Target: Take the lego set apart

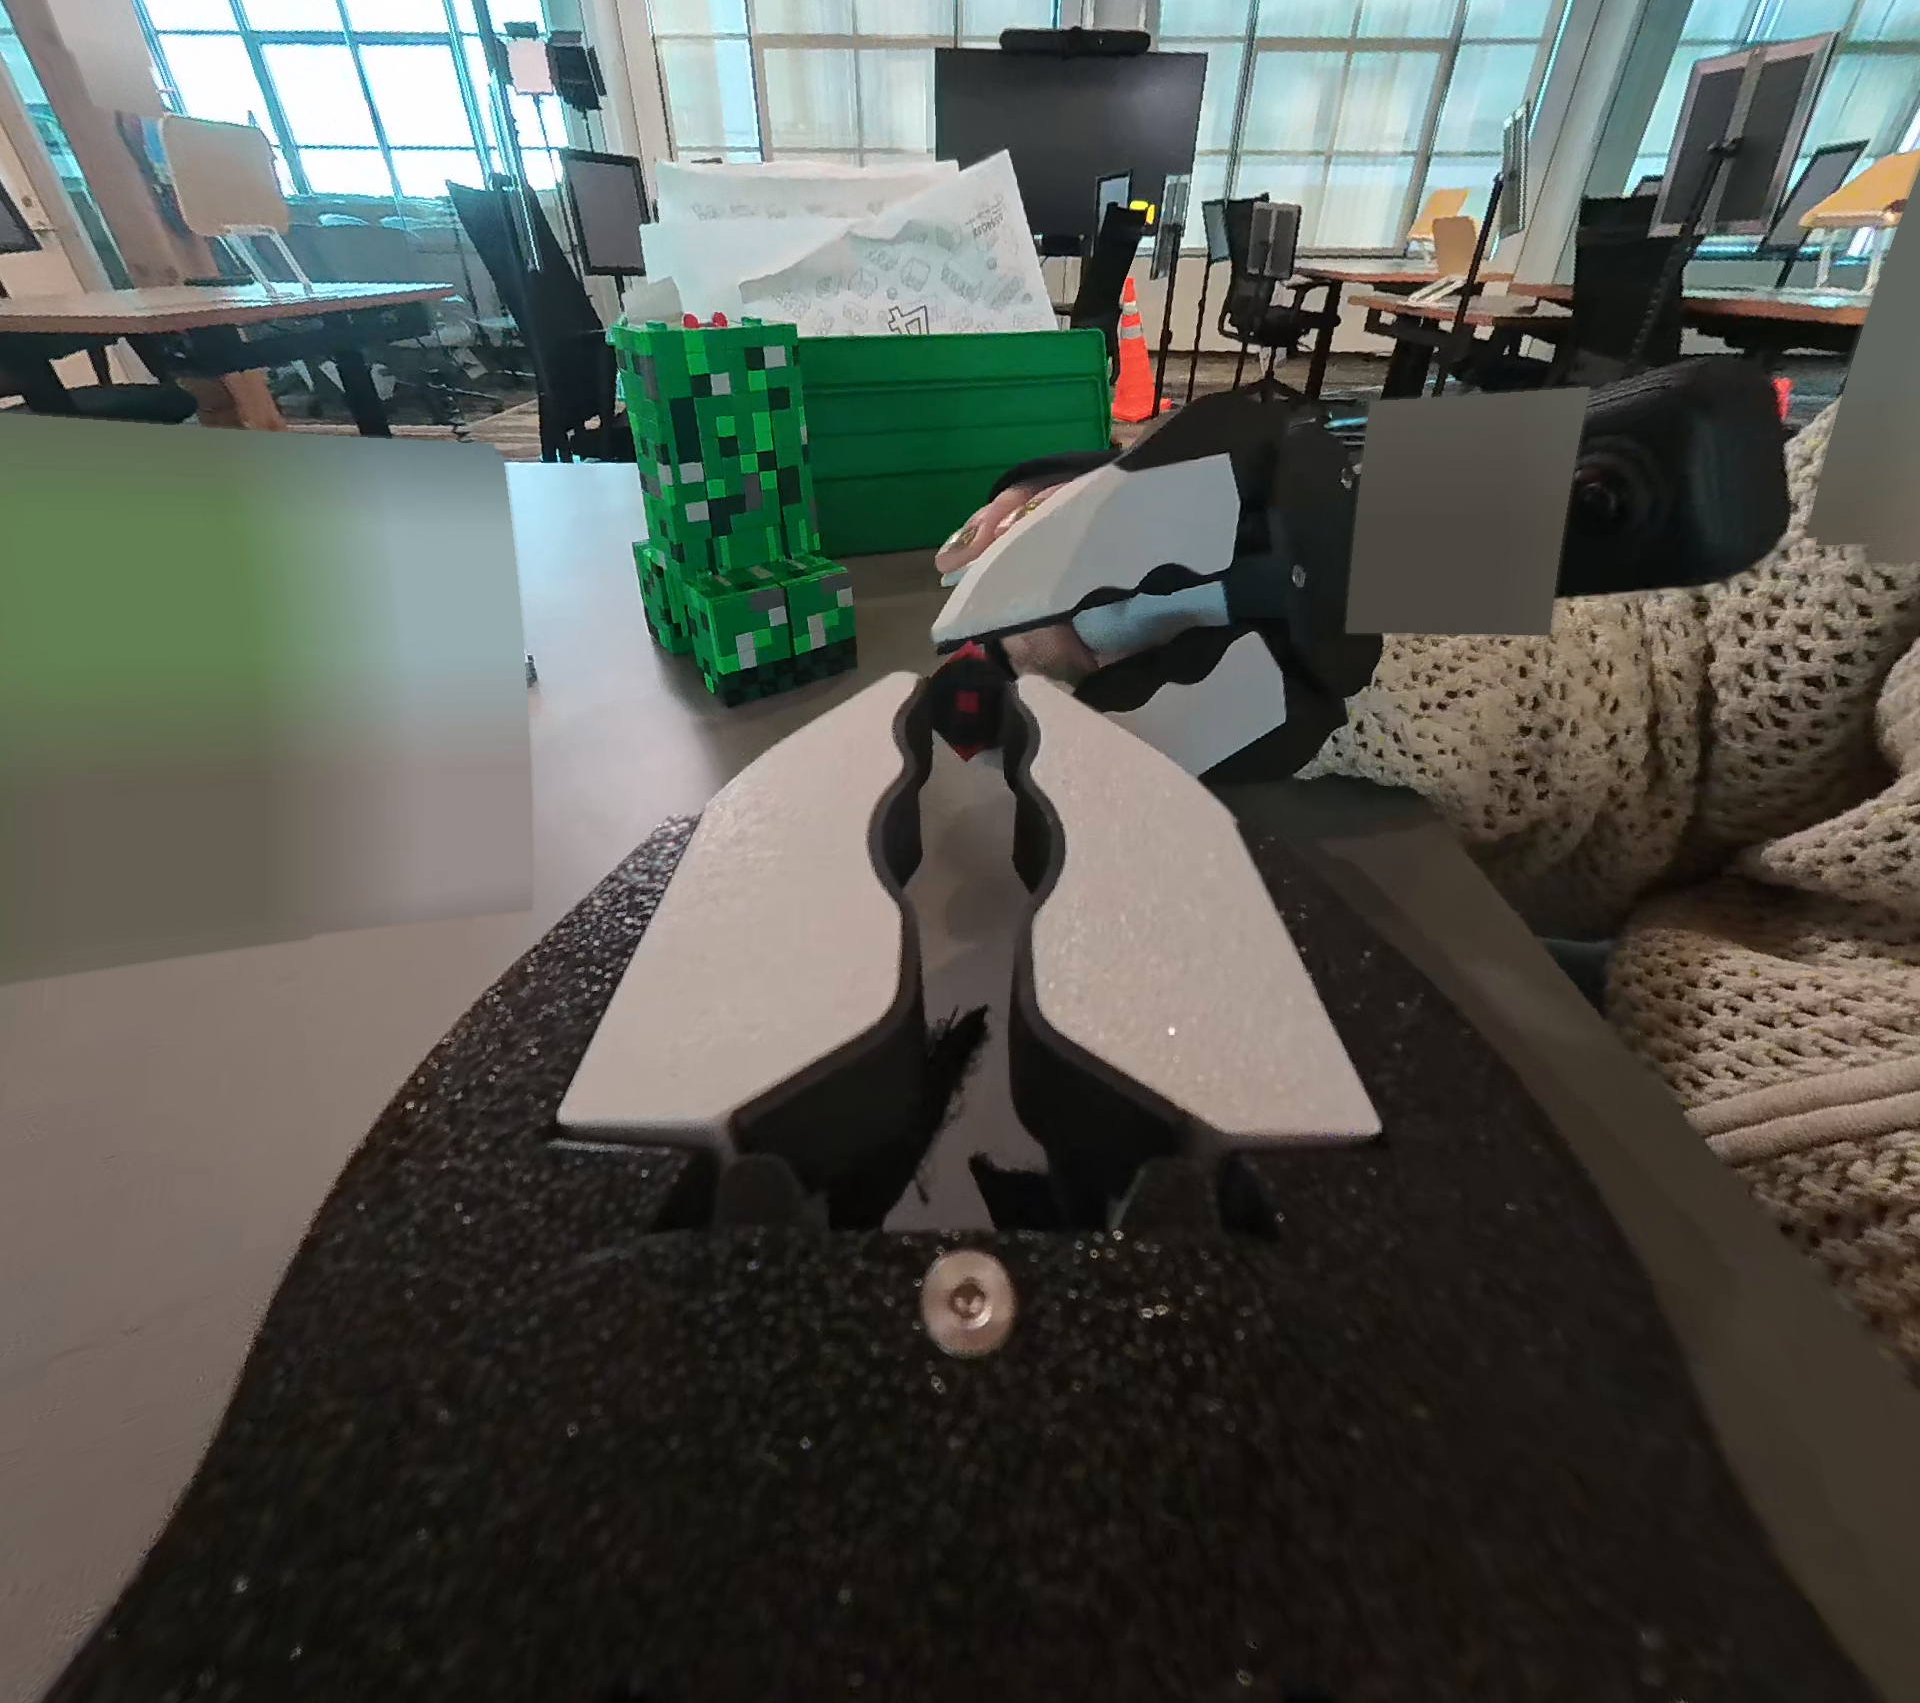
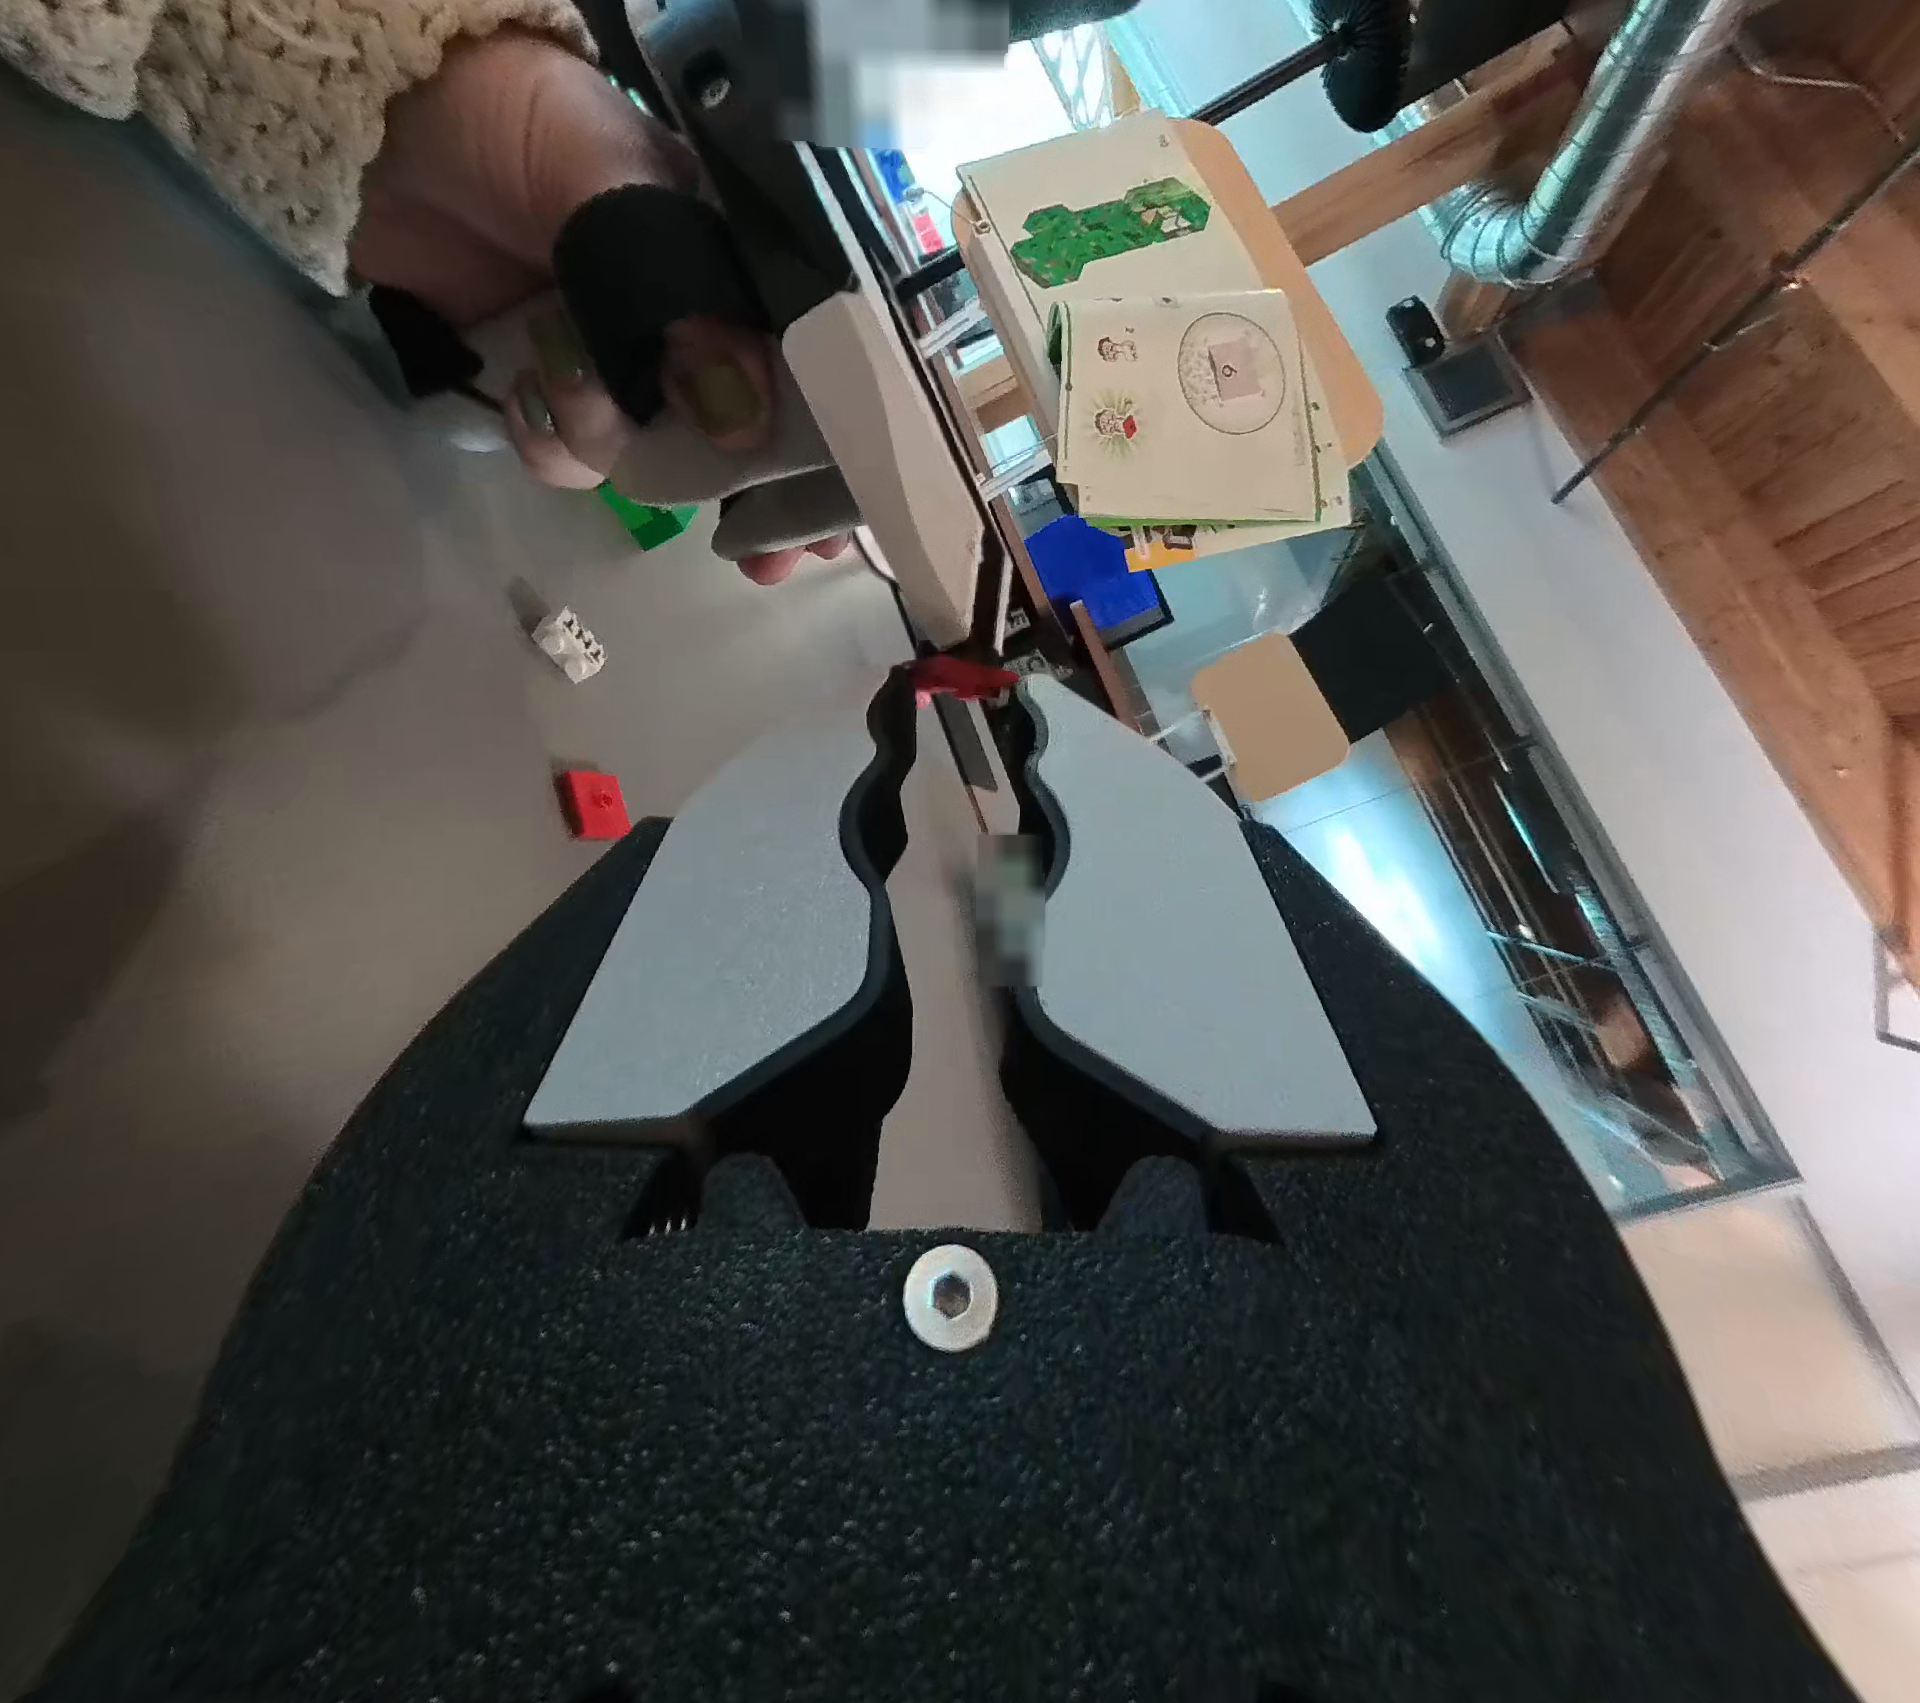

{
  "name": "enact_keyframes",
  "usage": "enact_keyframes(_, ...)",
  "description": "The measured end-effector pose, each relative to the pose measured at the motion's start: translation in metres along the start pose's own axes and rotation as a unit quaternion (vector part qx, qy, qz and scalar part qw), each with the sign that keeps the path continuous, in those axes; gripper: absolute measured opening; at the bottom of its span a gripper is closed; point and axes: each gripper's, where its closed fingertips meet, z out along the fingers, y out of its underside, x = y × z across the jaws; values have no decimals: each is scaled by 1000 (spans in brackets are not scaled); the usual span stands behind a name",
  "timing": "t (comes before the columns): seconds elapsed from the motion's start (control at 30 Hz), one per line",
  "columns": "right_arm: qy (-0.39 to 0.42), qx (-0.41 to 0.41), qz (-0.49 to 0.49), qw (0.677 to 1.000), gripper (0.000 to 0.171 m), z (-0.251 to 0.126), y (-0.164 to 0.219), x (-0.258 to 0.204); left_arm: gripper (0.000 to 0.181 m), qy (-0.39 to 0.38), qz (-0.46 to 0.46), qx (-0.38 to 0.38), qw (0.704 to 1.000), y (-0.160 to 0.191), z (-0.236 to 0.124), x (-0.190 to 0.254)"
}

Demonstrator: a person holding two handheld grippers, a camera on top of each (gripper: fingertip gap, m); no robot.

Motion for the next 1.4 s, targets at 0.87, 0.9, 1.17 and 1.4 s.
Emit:
enact_keyframes(0.87, 25, -7, -94, 995, 12, 0, 3, 0, 16, 47, -133, -12, 990, 9, -4, -4)
enact_keyframes(0.9, 24, -8, -95, 995, 12, 0, 3, -1, 16, 52, -135, -14, 989, 9, -4, -3)
enact_keyframes(1.17, 4, -3, -112, 994, 12, 2, 1, -10, 18, 61, -141, -23, 988, 12, -1, 1)
enact_keyframes(1.4, 8, -4, -127, 992, 13, 2, 0, -11, 16, 49, -120, -27, 991, 12, -1, 0)
